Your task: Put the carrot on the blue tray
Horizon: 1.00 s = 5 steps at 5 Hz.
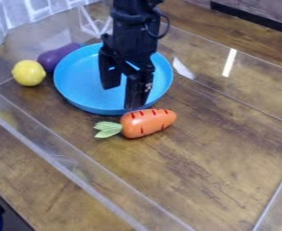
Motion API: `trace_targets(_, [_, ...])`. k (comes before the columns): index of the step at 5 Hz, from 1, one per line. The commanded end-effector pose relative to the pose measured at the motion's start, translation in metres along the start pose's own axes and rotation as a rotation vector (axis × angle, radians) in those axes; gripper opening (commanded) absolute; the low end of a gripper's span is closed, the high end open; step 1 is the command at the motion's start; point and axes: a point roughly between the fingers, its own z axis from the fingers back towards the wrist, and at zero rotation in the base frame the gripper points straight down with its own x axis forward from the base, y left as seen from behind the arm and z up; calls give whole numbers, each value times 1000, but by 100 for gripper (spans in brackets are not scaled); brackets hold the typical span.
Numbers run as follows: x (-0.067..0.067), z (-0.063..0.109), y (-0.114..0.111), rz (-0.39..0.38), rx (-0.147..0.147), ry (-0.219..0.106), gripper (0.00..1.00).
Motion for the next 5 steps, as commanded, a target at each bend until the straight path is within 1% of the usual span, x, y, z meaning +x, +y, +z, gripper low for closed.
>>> trace_targets(1, [9,5,5,-38,20,-65,100])
trace_targets(3, [6,-13,6,-96,13,-85,100])
trace_targets(4, [16,-23,5,-87,12,-93,100])
trace_targets(5, [26,-34,3,-88,12,-91,100])
